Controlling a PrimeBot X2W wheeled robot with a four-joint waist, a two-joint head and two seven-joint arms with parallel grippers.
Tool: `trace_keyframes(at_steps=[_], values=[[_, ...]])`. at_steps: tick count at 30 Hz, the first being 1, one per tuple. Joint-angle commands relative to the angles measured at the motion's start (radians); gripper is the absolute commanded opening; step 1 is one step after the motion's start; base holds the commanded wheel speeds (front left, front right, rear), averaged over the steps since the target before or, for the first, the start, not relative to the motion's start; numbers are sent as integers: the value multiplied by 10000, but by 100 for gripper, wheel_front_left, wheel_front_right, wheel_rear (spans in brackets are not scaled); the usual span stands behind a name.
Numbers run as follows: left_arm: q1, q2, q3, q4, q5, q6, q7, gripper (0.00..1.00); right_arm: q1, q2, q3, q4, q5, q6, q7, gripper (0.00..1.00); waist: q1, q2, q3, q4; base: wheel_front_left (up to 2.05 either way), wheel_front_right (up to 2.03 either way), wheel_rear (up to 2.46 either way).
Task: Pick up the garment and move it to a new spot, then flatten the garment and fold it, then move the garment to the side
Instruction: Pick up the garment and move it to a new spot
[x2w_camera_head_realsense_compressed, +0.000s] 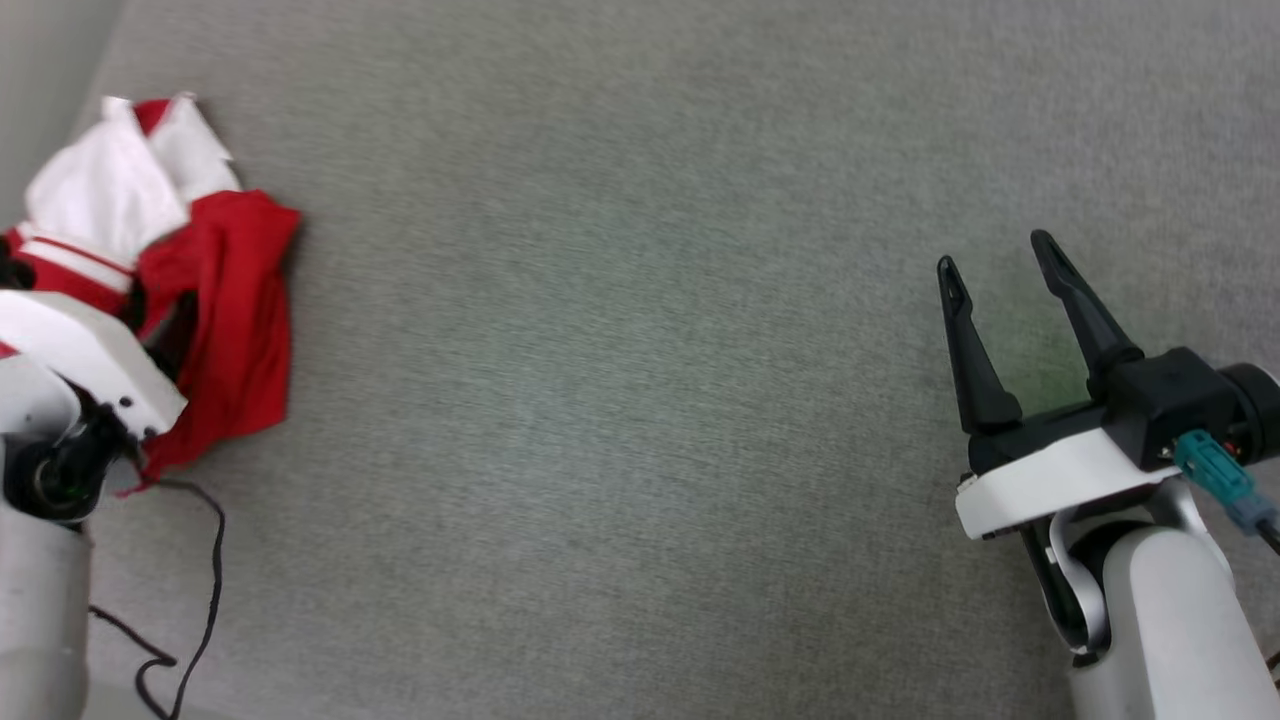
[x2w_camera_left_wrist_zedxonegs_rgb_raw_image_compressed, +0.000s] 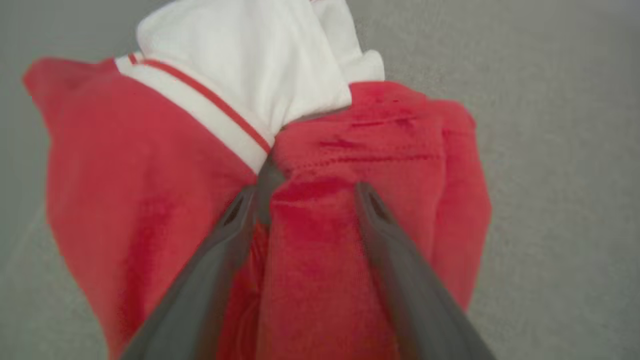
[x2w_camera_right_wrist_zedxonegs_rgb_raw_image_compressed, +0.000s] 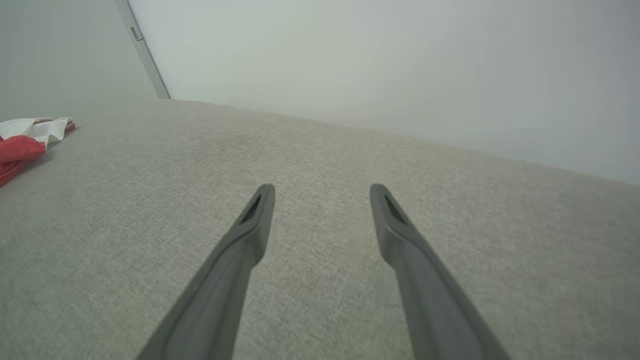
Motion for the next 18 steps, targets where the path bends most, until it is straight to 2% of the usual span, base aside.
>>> trace_keyframes(at_steps=[1,3,7,8,9,10,13,18], values=[[-64,192,-93,247,-204,10,456,100,-245,5,13,31,27,-5,-69,100,-2,-1,591,-477,0,0,0],[-9,376,-279,642,-500,9,1199,100,-314,4,8,137,66,-3,-138,100,-2,-1,697,-516,0,0,0],[267,244,-721,1300,-992,16,2527,100,-454,7,22,309,108,-3,-231,100,-2,-1,753,-517,0,0,0],[240,215,-750,1361,-1053,17,2619,72,-462,5,18,346,111,-3,-250,100,-2,-1,739,-504,0,0,0],[199,220,-793,1386,-1093,16,2636,32,-469,5,14,386,112,-3,-240,100,-2,-1,707,-488,0,0,0],[169,192,-803,1420,-1176,16,2641,0,-483,5,16,430,94,-3,-250,100,-2,-1,647,-467,0,0,0],[-4,355,-754,1319,-1000,12,2016,0,-452,5,-17,529,91,-3,-285,100,-2,-1,381,-389,0,0,0],[-424,730,-638,936,-299,335,229,0,-146,4,-66,691,226,-3,-354,100,-2,-1,-359,-237,0,0,0]])
